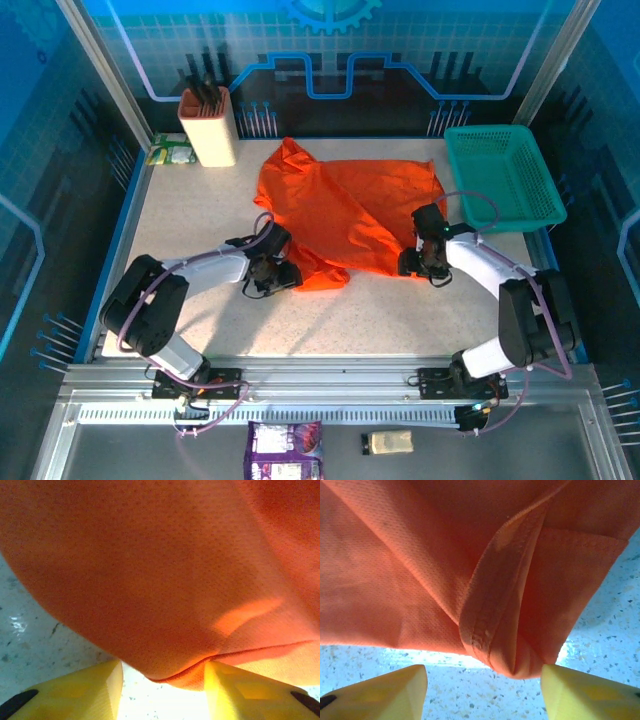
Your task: Fold the inside-out t-shirt
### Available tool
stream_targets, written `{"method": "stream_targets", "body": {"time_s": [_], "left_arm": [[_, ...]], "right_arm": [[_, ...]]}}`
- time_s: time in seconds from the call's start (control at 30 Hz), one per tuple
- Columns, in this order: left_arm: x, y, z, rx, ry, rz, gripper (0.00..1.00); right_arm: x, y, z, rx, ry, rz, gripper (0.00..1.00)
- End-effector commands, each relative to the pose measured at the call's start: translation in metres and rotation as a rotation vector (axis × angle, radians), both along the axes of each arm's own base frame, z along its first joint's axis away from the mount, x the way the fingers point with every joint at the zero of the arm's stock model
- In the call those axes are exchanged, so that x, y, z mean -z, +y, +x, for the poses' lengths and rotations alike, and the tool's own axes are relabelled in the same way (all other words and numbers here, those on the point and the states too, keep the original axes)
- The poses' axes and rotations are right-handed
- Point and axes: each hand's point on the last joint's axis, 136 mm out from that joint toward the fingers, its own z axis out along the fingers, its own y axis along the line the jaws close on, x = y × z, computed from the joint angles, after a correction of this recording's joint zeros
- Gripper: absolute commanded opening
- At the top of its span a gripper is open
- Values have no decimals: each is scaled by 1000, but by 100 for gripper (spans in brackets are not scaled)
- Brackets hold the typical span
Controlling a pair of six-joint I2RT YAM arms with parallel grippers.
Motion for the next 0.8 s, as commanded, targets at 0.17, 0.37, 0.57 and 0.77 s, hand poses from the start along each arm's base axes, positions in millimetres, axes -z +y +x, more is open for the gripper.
{"method": "stream_targets", "body": {"time_s": [0.17, 0.37, 0.57, 0.77], "left_arm": [[-5, 2, 24, -3, -54, 9, 9], [-79, 9, 57, 5, -201, -49, 0], [-93, -1, 53, 22, -196, -114, 0], [-81, 0, 45, 5, -172, -125, 0]], "right_arm": [[-9, 3, 21, -21, -38, -22, 17], [-42, -20, 31, -15, -76, -238, 18], [-64, -7, 19, -68, -64, -457, 40], [-47, 9, 11, -47, -41, -550, 43]]}}
